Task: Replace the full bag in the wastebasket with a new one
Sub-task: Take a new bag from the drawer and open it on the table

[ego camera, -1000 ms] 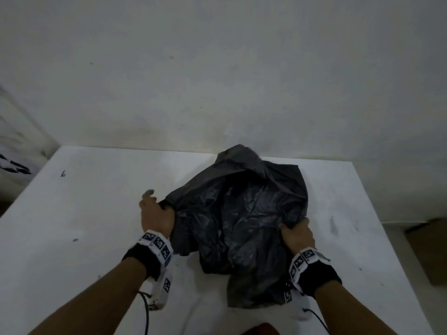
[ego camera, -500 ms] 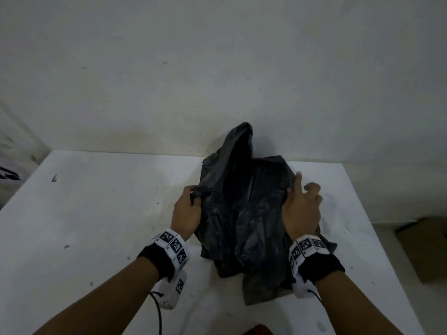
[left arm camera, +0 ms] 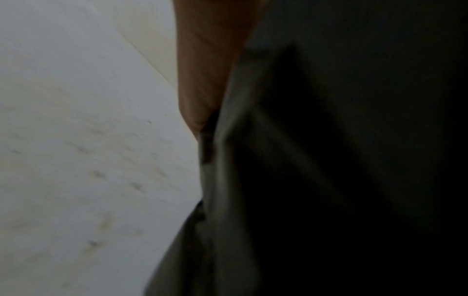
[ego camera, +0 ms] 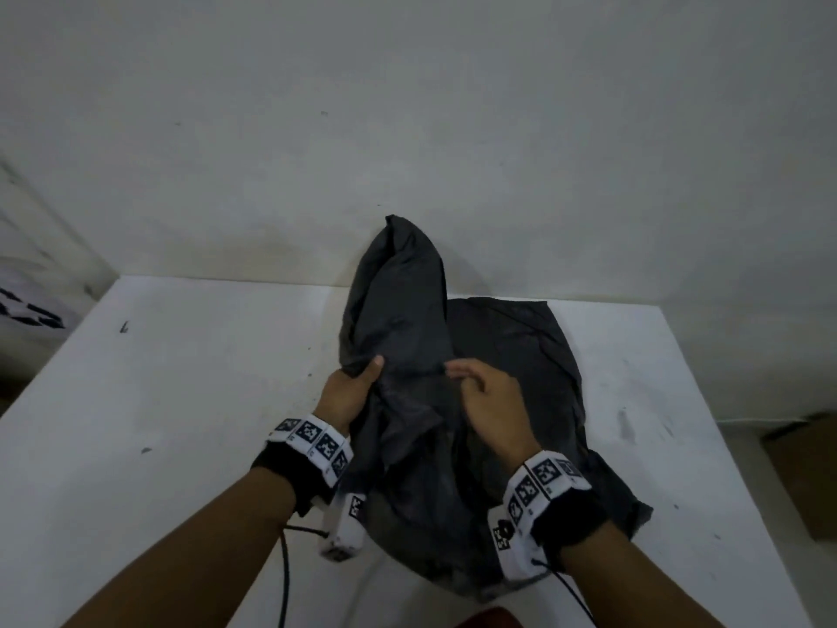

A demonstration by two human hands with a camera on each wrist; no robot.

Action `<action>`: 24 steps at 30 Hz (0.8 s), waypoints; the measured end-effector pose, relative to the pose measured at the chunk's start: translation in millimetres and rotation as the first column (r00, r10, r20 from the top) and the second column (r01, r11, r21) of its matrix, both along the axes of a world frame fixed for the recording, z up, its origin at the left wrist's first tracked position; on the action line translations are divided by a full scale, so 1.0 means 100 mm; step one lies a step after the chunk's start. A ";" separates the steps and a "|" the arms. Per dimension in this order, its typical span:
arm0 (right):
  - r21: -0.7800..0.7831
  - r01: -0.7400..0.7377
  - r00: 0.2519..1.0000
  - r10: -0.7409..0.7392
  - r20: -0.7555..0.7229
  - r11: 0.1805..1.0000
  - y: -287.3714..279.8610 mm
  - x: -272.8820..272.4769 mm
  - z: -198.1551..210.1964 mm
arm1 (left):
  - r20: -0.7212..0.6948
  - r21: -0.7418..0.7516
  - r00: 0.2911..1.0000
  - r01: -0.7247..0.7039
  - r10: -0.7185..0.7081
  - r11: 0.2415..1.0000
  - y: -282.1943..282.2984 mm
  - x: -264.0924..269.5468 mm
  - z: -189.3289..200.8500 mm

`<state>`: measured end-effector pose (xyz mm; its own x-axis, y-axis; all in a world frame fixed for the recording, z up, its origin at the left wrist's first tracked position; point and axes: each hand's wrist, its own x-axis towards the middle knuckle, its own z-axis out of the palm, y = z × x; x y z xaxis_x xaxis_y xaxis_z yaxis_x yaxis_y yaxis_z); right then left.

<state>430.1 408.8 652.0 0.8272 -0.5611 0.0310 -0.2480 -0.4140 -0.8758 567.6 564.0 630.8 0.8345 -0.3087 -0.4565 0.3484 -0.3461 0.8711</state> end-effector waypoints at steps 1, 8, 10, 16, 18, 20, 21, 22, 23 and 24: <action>-0.104 -0.017 0.993 0.005 -0.114 0.994 -0.10 -0.04 -0.12 | 0.035 0.102 0.999 -0.012 0.008 0.995 0.15 0.07 -0.06; -0.238 -0.377 0.612 0.048 -0.789 0.895 -0.26 -0.50 -0.73 | 0.183 0.499 0.982 -0.131 0.044 0.857 0.83 0.18 -0.32; -0.350 -0.373 0.671 -0.010 -0.741 0.859 -0.18 -0.46 -0.71 | 0.447 0.601 0.874 -0.137 -0.190 0.787 0.78 0.07 -0.28; -0.302 -0.555 0.590 0.111 -0.800 0.775 -0.13 -0.40 -0.87 | 0.157 0.730 0.472 0.536 -0.867 0.424 0.46 -0.14 -0.46; -0.254 -0.527 0.522 0.073 -0.850 0.811 -0.30 -0.58 -0.97 | -0.147 0.741 0.551 0.611 -0.821 0.277 0.56 -0.13 -0.60; -0.304 -0.470 0.505 -0.029 -0.862 0.829 -0.47 -0.77 -1.00 | -0.253 0.794 0.581 0.582 -0.773 0.177 0.71 -0.09 -0.66; -0.334 -0.448 0.511 -0.069 -0.857 0.829 -0.51 -0.83 -0.99 | -0.258 0.829 0.564 0.546 -0.785 0.119 0.77 -0.09 -0.65; -0.359 -0.425 0.537 -0.088 -0.839 0.831 -0.53 -0.85 -0.97 | -0.250 0.856 0.549 0.510 -0.797 0.082 0.81 -0.08 -0.64; -0.385 -0.403 0.577 -0.096 -0.811 0.830 -0.54 -0.87 -0.95 | -0.229 0.875 0.547 0.478 -0.805 0.076 0.82 -0.07 -0.63; -0.406 -0.396 0.606 -0.097 -0.789 0.824 -0.53 -0.89 -0.94 | -0.216 0.883 0.559 0.461 -0.801 0.083 0.83 -0.06 -0.61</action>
<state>341.5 355.5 557.6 0.7449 -0.5255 -0.4111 -0.5905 -0.8061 -0.0395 561.5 647.1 569.4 0.6386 -0.4228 -0.6430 -0.5653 -0.8247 -0.0191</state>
